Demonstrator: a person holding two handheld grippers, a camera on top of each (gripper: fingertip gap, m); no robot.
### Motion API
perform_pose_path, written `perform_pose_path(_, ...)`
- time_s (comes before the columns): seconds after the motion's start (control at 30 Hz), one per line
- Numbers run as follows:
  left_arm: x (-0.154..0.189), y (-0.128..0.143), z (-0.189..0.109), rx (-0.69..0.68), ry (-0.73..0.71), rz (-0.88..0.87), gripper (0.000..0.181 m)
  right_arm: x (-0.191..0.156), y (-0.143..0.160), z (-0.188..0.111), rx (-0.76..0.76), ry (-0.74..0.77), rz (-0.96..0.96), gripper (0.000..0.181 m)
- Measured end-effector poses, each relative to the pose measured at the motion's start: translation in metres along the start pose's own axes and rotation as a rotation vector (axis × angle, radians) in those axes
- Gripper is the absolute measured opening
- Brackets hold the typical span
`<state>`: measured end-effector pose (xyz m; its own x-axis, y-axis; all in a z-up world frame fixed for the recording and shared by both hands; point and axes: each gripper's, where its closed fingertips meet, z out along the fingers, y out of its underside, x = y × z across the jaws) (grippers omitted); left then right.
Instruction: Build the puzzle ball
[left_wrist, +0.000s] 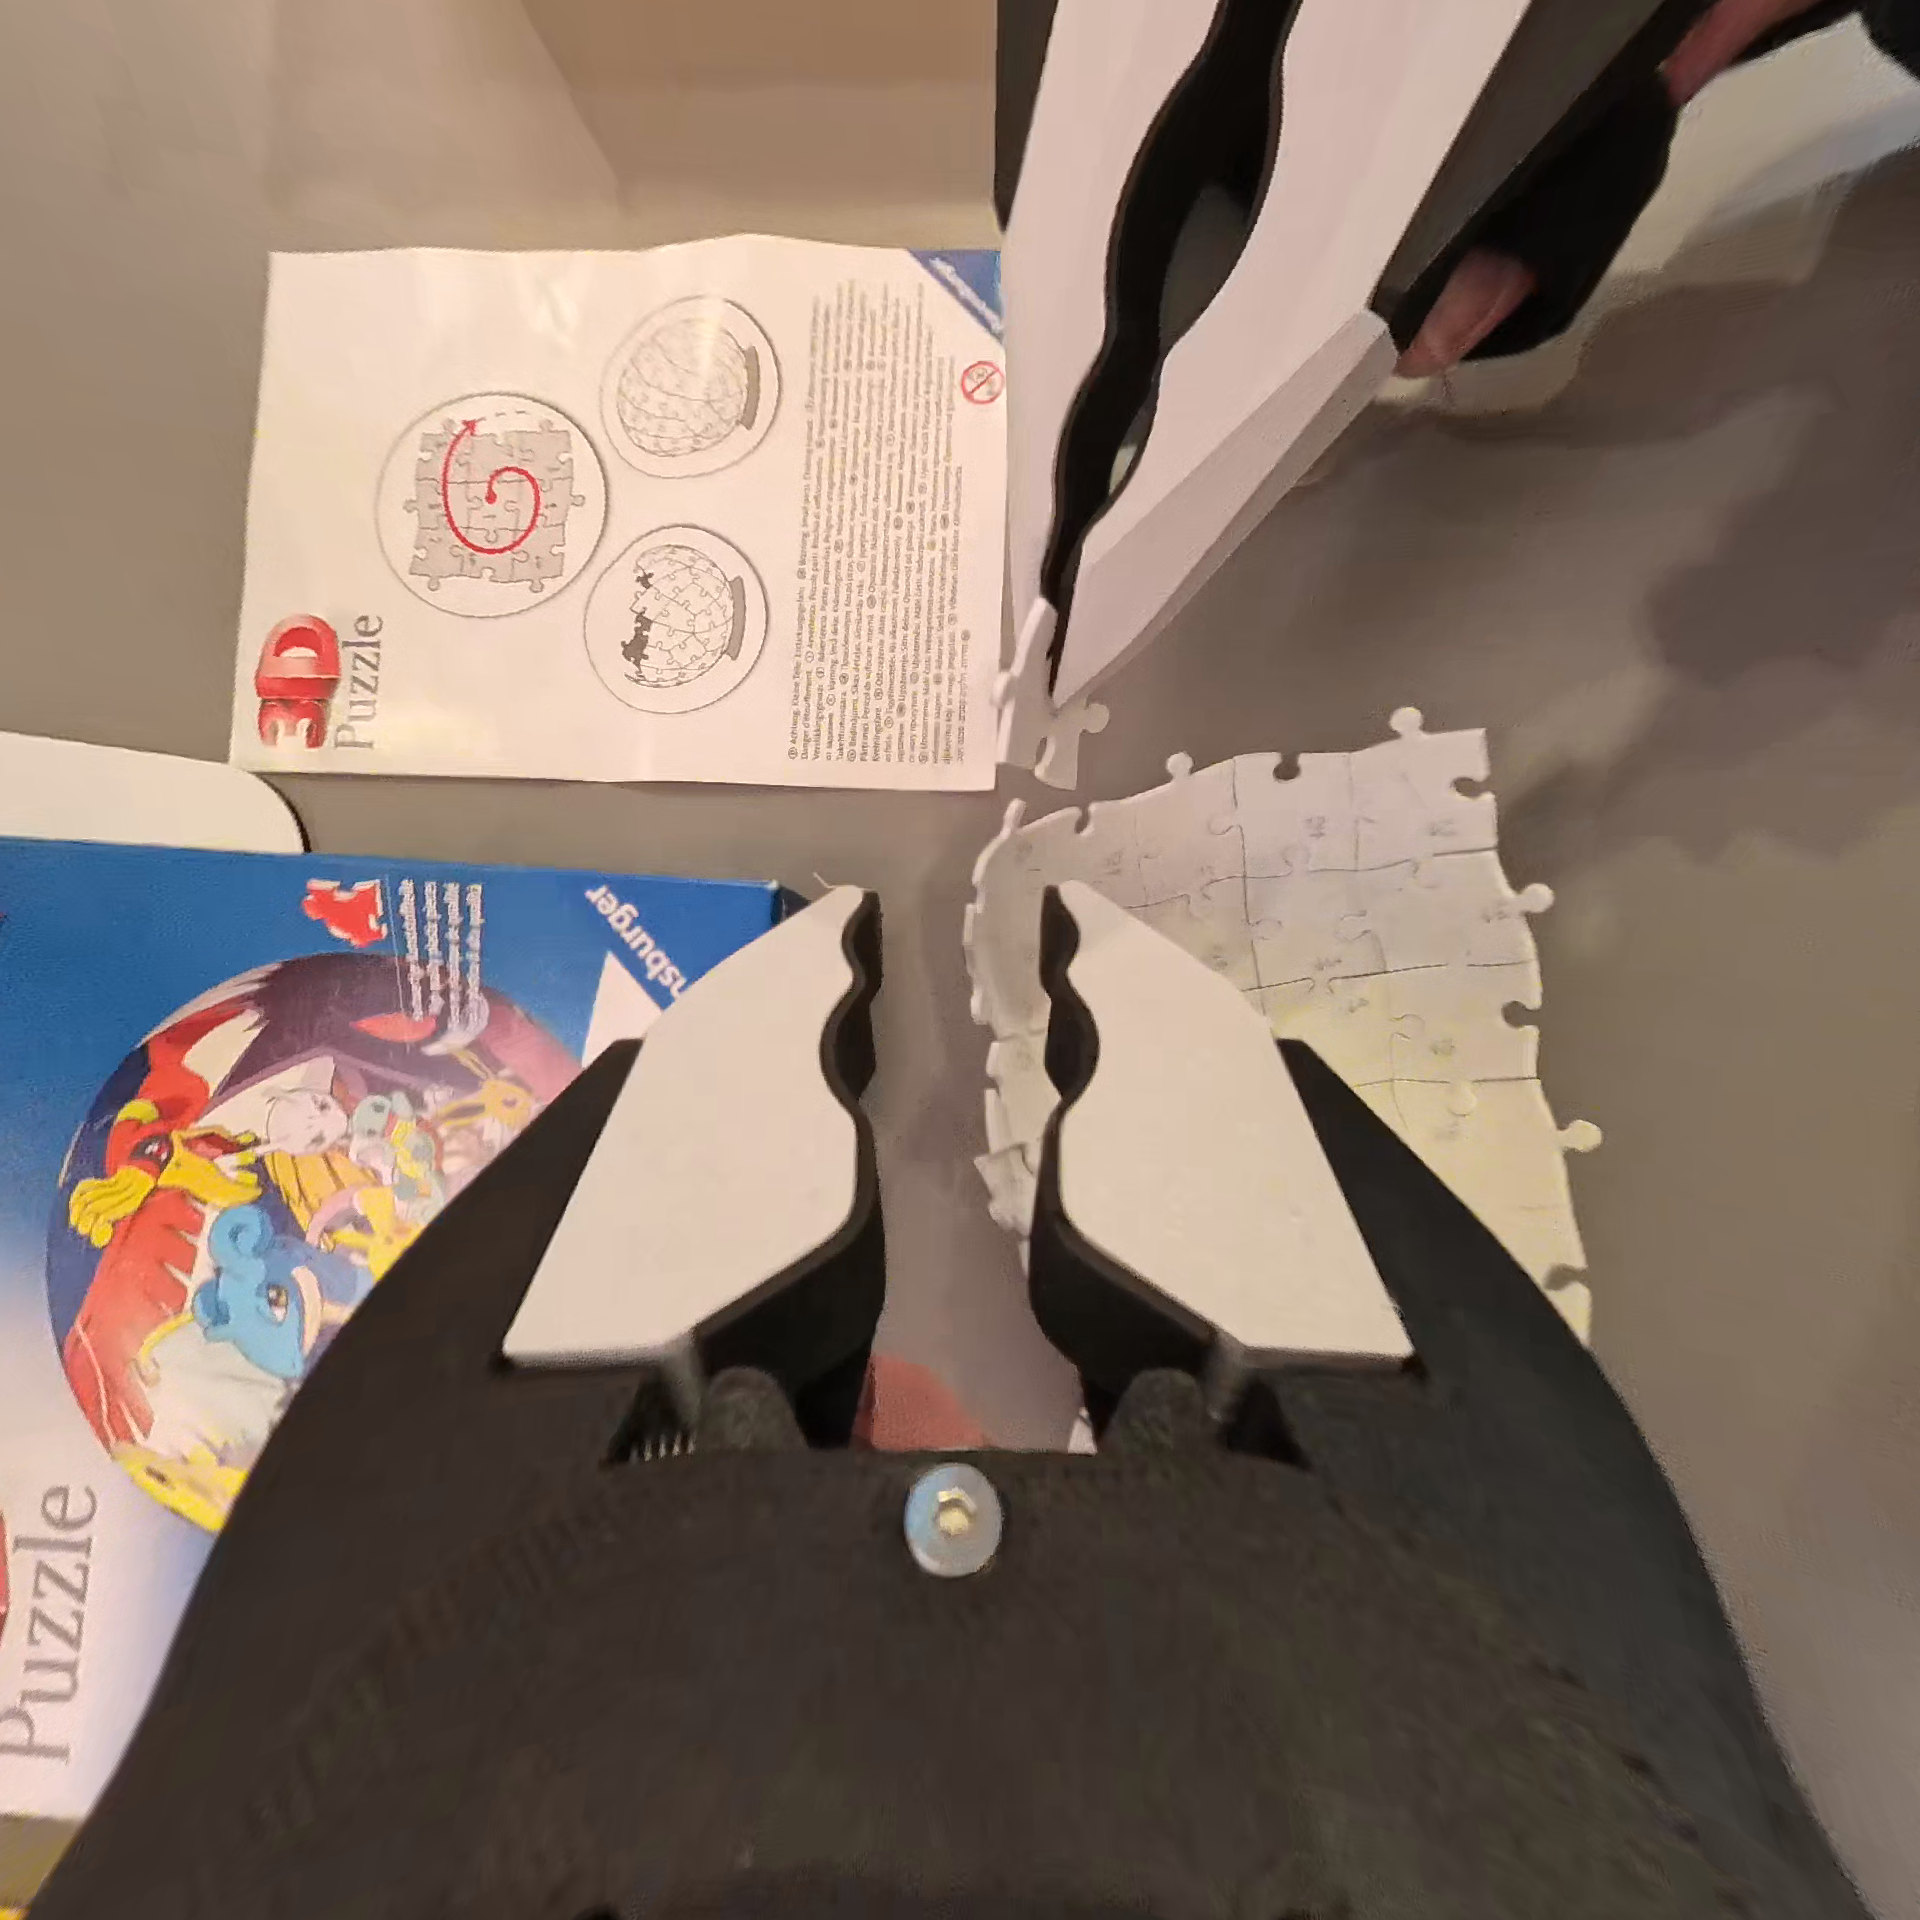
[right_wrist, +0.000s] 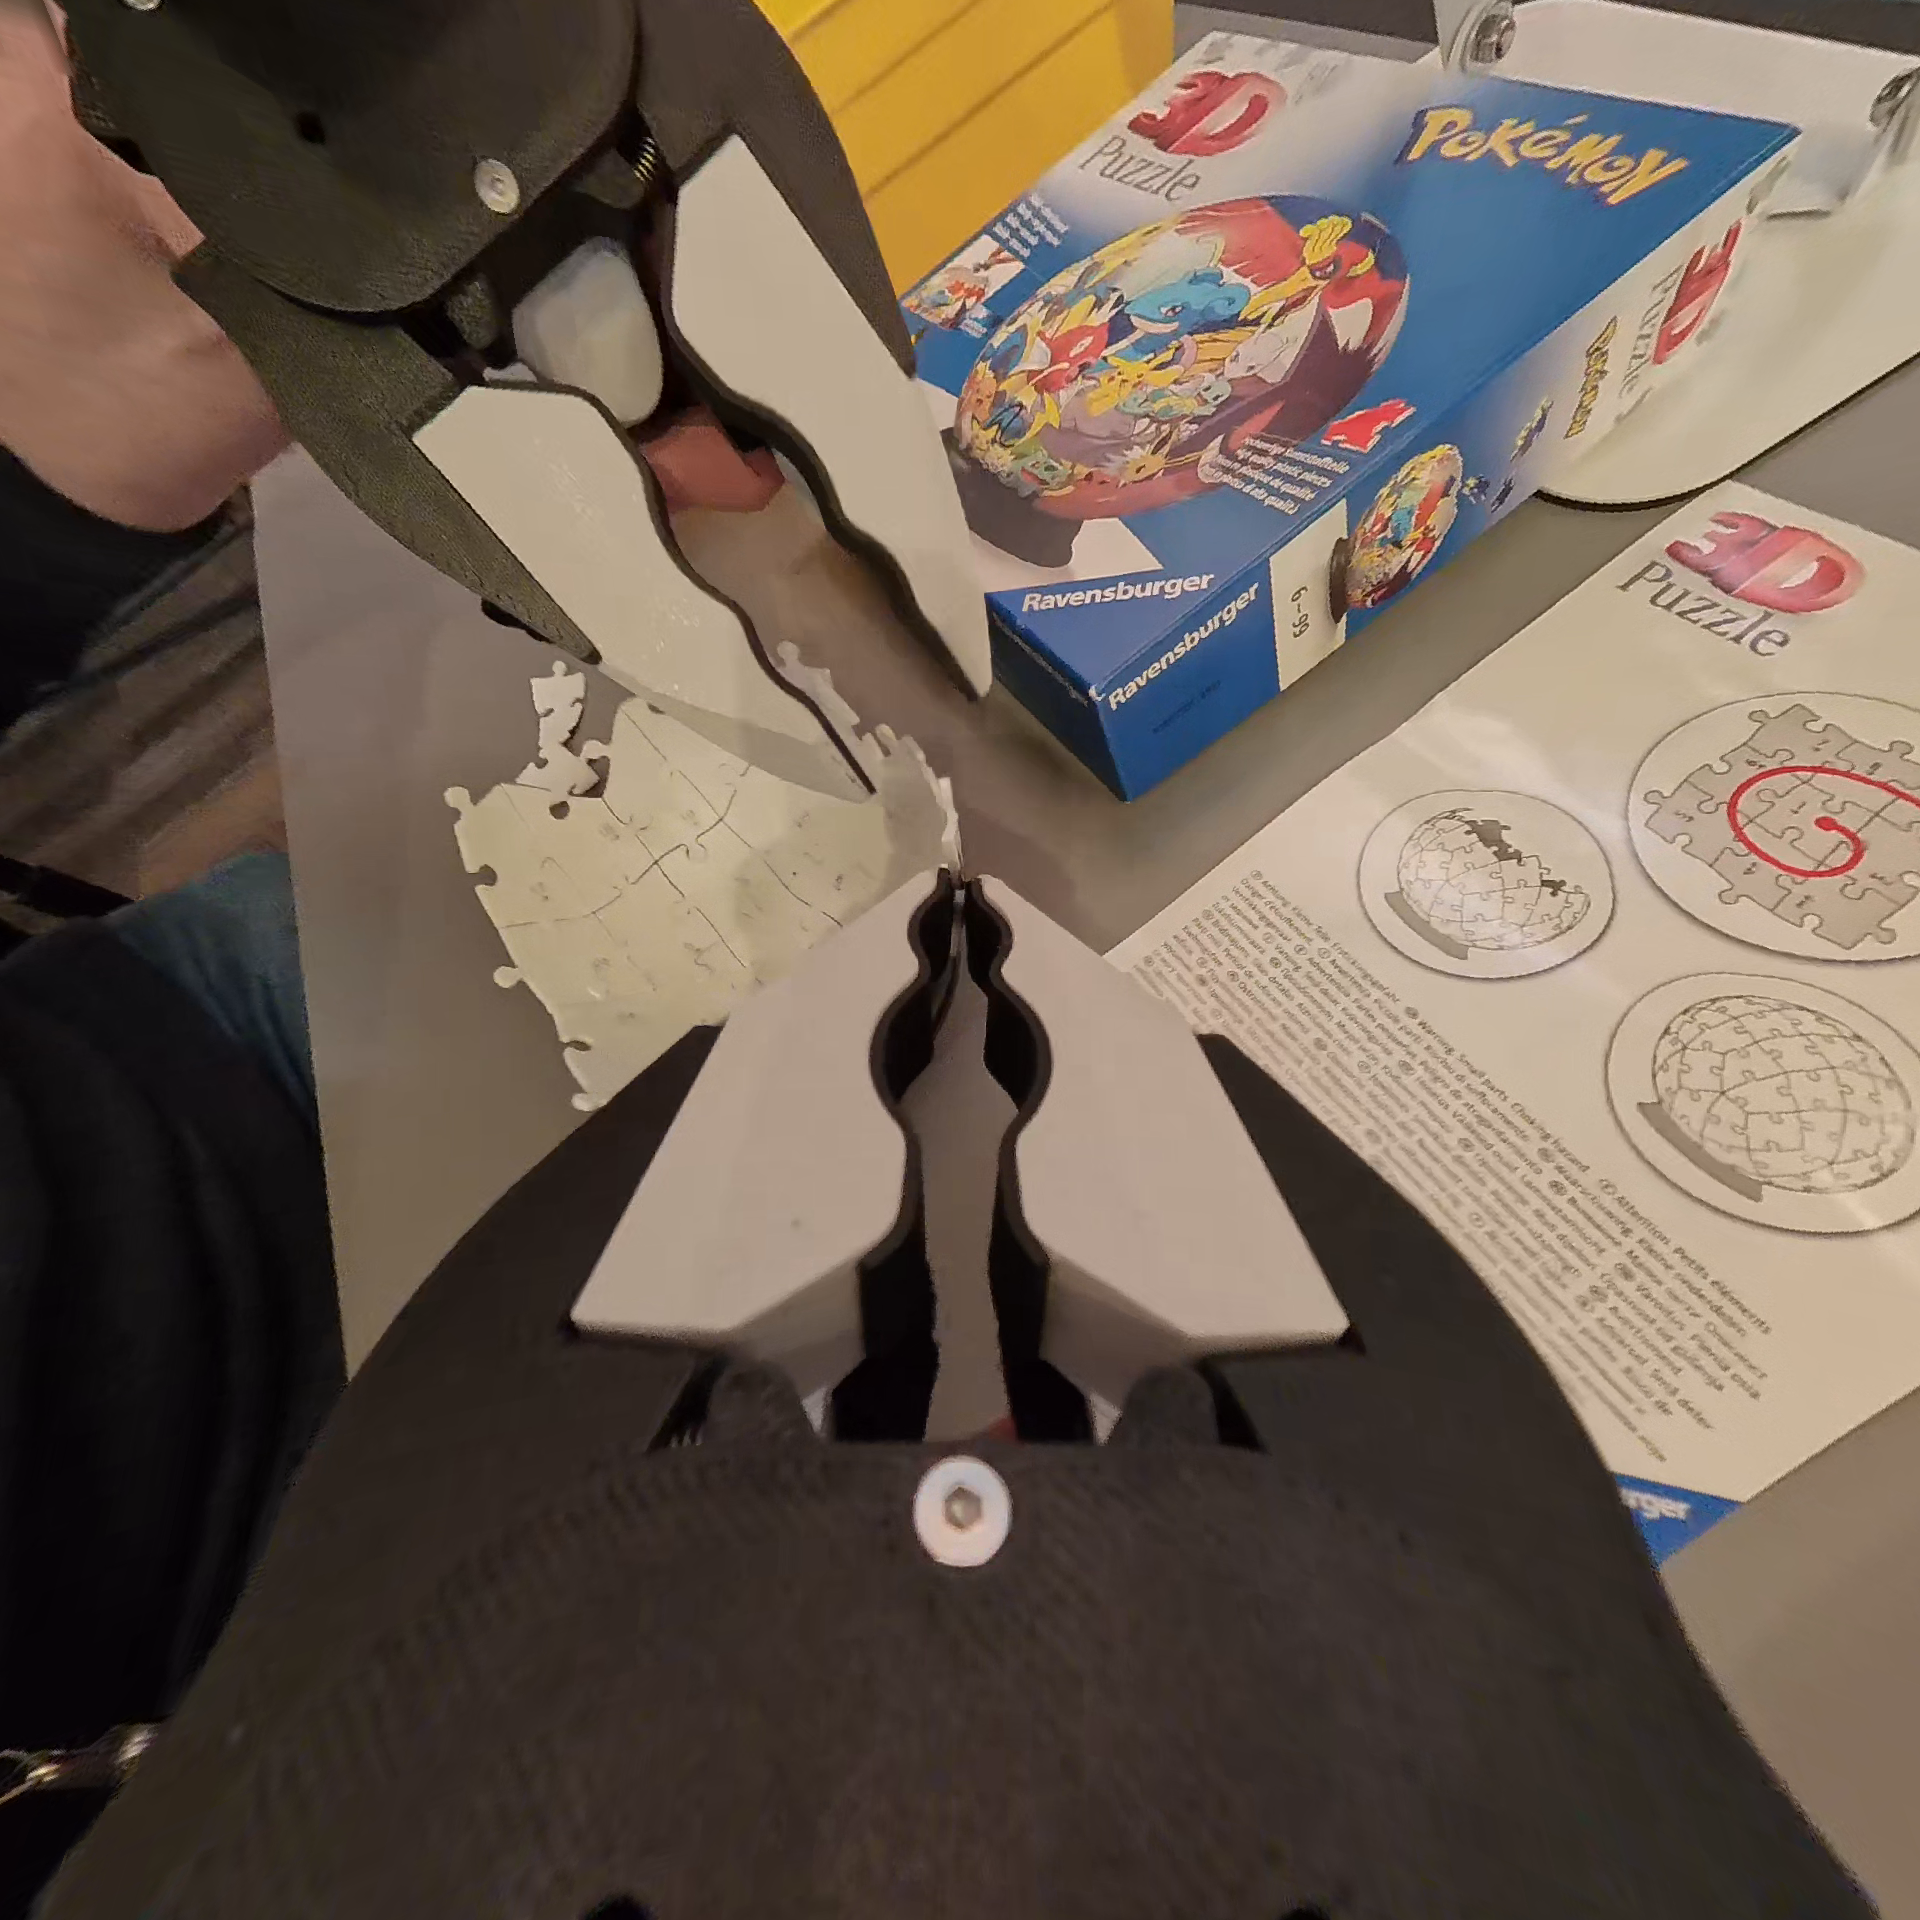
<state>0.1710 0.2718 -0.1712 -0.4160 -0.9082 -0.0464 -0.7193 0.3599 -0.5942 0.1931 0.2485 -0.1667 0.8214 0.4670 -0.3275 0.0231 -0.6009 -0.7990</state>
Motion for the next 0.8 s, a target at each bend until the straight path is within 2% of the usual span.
perform_pose_path(0.03,0.001,0.001,0.004,-0.021,0.017,0.013,0.028,0.001,0.000,0.001,-0.008,0.005,-0.012,0.000)
perform_pose_path(0.27,0.009,0.009,0.022,-0.118,0.092,0.074,0.021,-0.001,0.002,0.008,-0.078,0.025,-0.095,0.000)
perform_pose_path(0.43,0.009,0.010,0.027,-0.118,0.097,0.070,0.011,-0.002,0.003,0.012,-0.123,0.050,-0.146,0.000)
perform_pose_path(0.8,0.009,0.010,0.029,-0.127,0.138,0.067,0.010,0.000,0.003,0.014,-0.204,0.054,-0.164,0.000)
